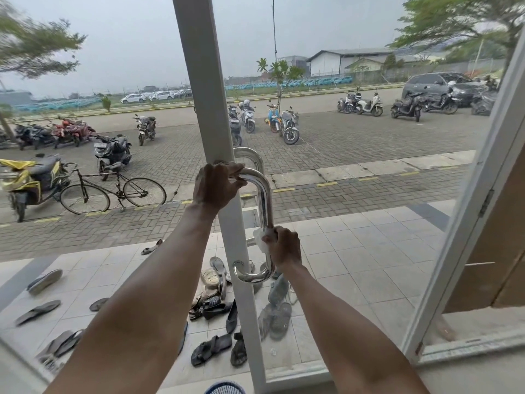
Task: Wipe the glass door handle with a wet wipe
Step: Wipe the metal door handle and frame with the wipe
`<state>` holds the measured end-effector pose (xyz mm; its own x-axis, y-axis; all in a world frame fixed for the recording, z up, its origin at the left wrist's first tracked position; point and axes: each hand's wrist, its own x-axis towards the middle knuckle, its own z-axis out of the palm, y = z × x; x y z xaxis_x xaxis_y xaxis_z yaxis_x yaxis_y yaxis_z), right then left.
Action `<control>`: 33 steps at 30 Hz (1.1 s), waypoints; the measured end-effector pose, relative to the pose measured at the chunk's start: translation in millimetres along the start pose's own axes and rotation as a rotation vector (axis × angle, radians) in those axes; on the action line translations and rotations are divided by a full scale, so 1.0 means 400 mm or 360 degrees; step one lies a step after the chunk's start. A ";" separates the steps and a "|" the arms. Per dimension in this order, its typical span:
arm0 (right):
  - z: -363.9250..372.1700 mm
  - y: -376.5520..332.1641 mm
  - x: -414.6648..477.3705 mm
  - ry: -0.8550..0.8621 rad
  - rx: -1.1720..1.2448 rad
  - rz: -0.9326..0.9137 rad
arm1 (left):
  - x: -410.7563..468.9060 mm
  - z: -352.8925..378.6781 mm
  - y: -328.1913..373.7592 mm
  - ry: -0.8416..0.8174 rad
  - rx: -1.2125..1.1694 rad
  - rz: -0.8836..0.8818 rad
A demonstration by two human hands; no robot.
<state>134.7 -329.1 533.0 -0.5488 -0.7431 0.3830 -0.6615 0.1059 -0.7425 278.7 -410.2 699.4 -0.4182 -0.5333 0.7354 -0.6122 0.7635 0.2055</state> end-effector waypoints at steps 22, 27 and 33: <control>0.078 0.087 -0.050 -0.0023 0.0064 0.0183 | -0.015 0.035 -0.017 0.0143 -0.0100 0.0028; 0.044 0.041 -0.014 0.0191 0.0117 -0.0050 | -0.011 0.038 -0.027 0.0141 -0.0113 0.0032; 0.043 0.038 -0.004 0.0248 0.0073 -0.0148 | -0.010 0.042 -0.032 0.0146 -0.0116 0.0046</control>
<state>134.4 -337.6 511.4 -0.5610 -0.6367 0.5291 -0.6911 0.0084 -0.7227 277.0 -423.8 683.0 -0.3699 -0.4778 0.7968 -0.5492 0.8042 0.2272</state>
